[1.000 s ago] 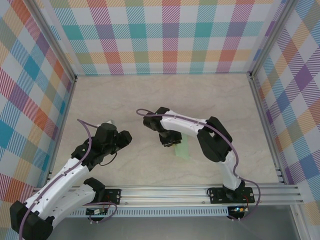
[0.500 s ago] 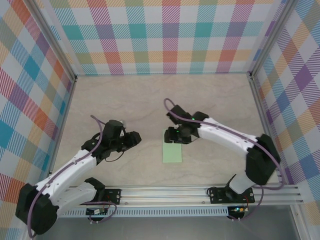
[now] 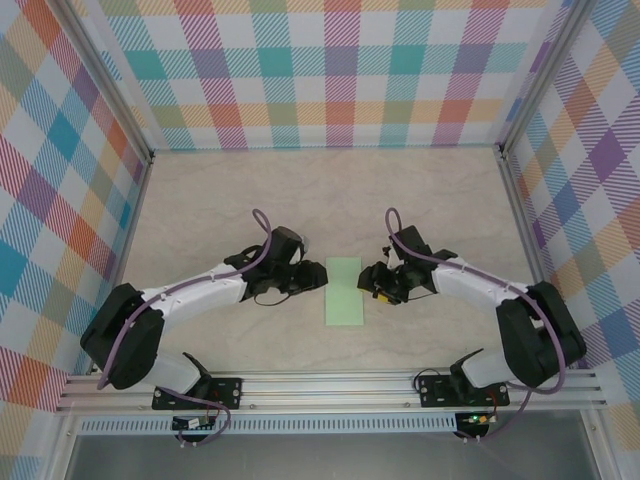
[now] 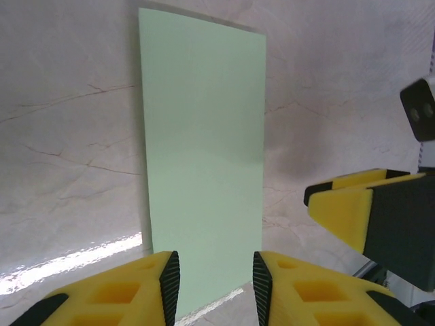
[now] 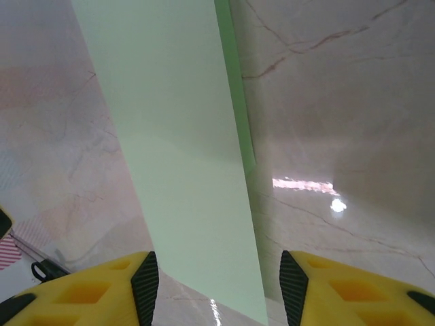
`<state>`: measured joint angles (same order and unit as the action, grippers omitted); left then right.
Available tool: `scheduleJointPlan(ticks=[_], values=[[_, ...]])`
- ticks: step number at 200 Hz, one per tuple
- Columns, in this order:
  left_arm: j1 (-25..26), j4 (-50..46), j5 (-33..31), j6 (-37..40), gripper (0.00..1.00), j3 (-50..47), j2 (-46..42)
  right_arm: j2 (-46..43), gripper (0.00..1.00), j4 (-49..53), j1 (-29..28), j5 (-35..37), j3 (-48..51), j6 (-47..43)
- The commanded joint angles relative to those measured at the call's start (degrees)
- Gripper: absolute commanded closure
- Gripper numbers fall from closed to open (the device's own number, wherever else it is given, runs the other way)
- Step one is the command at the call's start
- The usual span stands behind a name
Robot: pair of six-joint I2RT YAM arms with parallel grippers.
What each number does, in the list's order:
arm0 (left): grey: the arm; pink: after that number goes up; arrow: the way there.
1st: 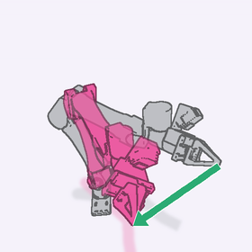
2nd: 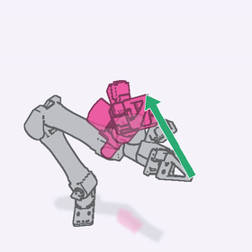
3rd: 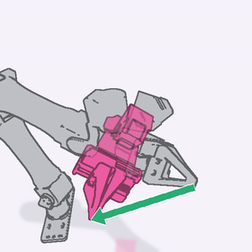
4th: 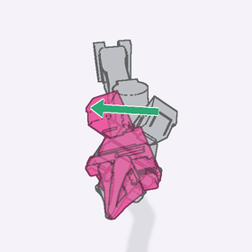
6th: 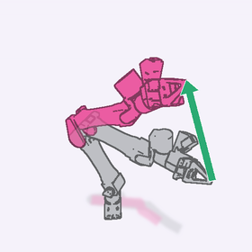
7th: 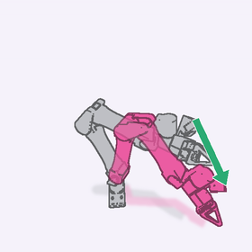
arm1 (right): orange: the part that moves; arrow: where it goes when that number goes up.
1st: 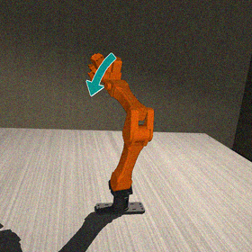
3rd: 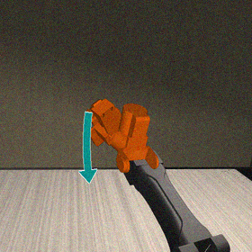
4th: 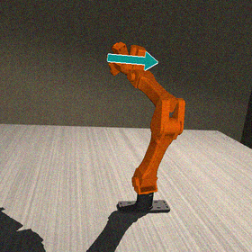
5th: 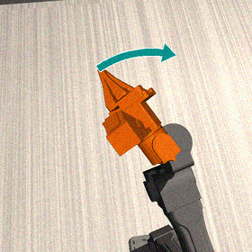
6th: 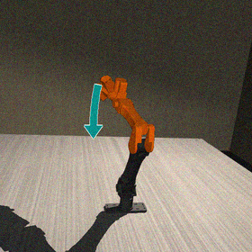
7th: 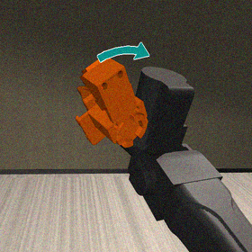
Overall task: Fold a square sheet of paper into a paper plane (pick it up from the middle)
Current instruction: Turn over the paper at the center of the table, then third fold the triangle at the center of the table.
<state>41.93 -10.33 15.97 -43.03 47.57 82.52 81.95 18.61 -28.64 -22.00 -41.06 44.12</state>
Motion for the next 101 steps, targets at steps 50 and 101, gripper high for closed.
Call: scheduleJointPlan(ticks=[50,101], values=[[9.34,-8.01,-10.60,8.77,0.50,3.37,2.71,9.80,0.55,-7.39,2.09,-9.15,-2.97,-3.16],[14.61,-14.20,-17.66,15.20,0.38,7.94,5.22,12.97,0.63,-9.16,2.71,-11.35,-3.67,-3.34]])
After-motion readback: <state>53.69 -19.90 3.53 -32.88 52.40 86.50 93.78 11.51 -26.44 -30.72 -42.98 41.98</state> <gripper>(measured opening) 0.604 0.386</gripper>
